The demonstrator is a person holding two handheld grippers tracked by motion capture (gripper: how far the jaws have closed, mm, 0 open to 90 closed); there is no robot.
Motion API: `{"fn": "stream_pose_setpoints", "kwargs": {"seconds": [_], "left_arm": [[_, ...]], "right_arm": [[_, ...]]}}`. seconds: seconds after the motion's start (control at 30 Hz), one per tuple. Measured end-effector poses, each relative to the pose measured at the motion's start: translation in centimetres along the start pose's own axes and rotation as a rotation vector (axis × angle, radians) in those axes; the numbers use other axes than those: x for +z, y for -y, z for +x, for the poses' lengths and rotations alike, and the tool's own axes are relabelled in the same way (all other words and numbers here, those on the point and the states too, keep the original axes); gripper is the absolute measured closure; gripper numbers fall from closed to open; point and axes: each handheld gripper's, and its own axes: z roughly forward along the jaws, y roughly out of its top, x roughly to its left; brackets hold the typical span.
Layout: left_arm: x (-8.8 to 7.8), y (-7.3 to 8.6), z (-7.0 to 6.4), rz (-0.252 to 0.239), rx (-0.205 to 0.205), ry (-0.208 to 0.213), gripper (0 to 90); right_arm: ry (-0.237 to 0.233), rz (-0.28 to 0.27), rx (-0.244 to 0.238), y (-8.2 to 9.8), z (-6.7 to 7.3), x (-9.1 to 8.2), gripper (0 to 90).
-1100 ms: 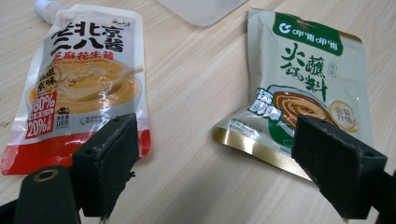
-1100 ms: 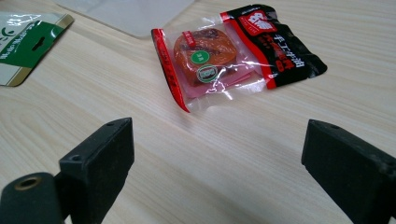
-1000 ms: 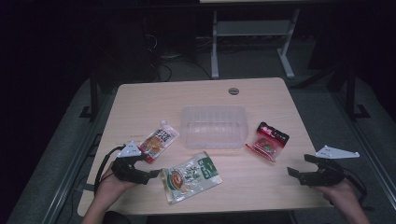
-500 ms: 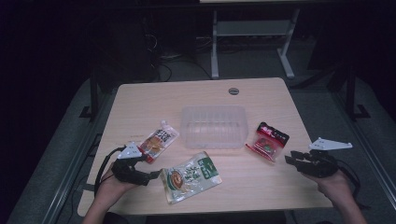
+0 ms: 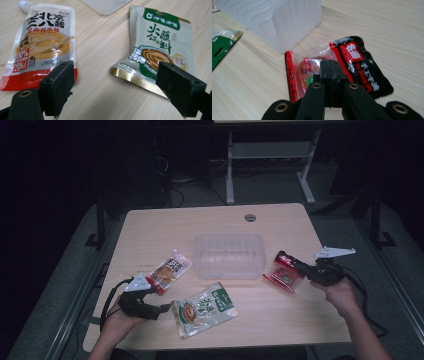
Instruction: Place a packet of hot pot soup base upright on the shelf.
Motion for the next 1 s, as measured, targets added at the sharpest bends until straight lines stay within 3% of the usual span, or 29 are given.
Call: {"fn": "stream_pose_setpoints", "kwargs": {"seconds": [0.27,0.53,0.73,1.0], "left_arm": [[0.2,0.2,0.3,0.003,-0.014,0.011,15.0],[0.3,0.3,0.4,0.007,-0.007,0.014,15.0],[0.4,0.4,0.3,0.012,-0.016,0.017,15.0],[0.5,0.3,0.1,0.013,-0.010,0.021,15.0]], "right_arm": [[-0.015,0.036,-0.020,-1.2,-0.8,2.1,89.6],[-0.011,0.124,-0.046,-1.0,-1.4,4.5,89.6],[-0.005,0.141,-0.061,-0.6,-1.3,5.3,89.7],[-0.019,0.157,-0.080,-0.4,-0.9,5.0,89.7]]}}
